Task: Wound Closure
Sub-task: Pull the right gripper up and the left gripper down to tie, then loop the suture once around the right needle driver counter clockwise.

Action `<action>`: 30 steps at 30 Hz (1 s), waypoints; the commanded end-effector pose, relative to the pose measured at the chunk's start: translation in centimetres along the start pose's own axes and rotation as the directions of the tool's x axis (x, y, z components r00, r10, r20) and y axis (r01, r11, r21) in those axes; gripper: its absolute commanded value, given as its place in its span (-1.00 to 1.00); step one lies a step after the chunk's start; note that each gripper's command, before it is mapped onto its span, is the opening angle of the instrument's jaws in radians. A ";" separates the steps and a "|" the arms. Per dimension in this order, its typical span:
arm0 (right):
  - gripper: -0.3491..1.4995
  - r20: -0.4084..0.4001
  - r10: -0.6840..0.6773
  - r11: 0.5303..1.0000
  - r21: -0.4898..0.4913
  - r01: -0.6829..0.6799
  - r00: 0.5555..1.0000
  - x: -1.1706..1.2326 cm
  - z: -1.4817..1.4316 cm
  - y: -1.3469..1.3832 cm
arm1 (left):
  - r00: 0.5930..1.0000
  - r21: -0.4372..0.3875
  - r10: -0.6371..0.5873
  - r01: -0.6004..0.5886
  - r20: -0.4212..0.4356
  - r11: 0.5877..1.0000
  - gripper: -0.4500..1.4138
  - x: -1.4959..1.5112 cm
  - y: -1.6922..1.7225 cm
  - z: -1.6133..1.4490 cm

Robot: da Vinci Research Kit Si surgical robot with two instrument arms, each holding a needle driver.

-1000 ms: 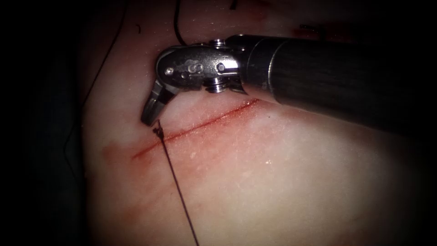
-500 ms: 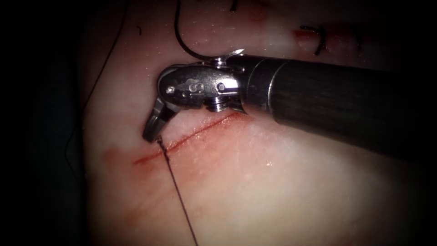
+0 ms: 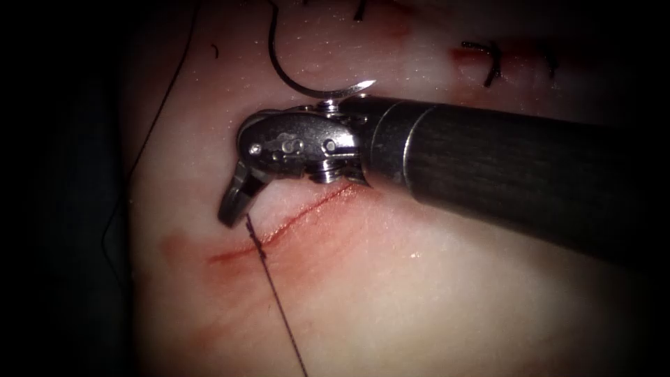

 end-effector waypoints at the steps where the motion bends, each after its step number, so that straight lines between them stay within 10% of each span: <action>1: -1.00 0.000 -0.006 1.000 0.005 0.006 1.000 0.02 0.01 0.06 | 1.000 0.018 0.009 -0.009 -0.003 1.000 -0.89 -0.01 -0.05 0.00; 7: -1.00 -0.006 -0.020 1.000 0.006 0.020 1.000 0.16 0.07 -0.05 | 0.996 0.122 0.087 -0.086 -0.005 0.989 -0.89 0.37 -0.14 -0.21; 8: -0.85 -0.017 -0.042 0.999 0.004 0.042 0.999 0.24 0.10 -0.09 | 0.994 0.154 0.110 -0.110 0.011 0.982 -0.89 0.51 -0.16 -0.28; 10: 0.36 -0.092 -0.033 0.997 -0.068 0.027 0.995 0.36 0.10 -0.14 | 0.989 0.198 0.142 -0.145 0.030 0.969 -0.89 0.74 -0.14 -0.39; 18: 0.80 -0.218 0.013 0.947 -0.312 -0.082 0.976 0.45 -0.58 -0.19 | 0.951 0.249 0.194 -0.254 0.240 0.935 -0.89 1.40 0.03 -0.88; 25: 0.36 -0.272 0.042 0.863 -0.476 -0.172 0.961 0.12 -1.00 -0.31 | 0.877 0.218 0.226 -0.341 0.425 0.915 -0.89 1.81 0.03 -1.29; 28: -1.00 -0.302 0.033 0.883 -0.439 -0.169 0.953 0.04 -0.82 -0.44 | 0.827 0.182 0.256 -0.390 0.500 0.903 -0.89 2.01 -0.01 -1.42; 30: -1.00 -0.324 0.023 0.888 -0.428 -0.168 0.946 0.05 -0.55 -0.52 | 0.779 0.152 0.293 -0.441 0.554 0.884 -0.89 2.18 -0.03 -1.50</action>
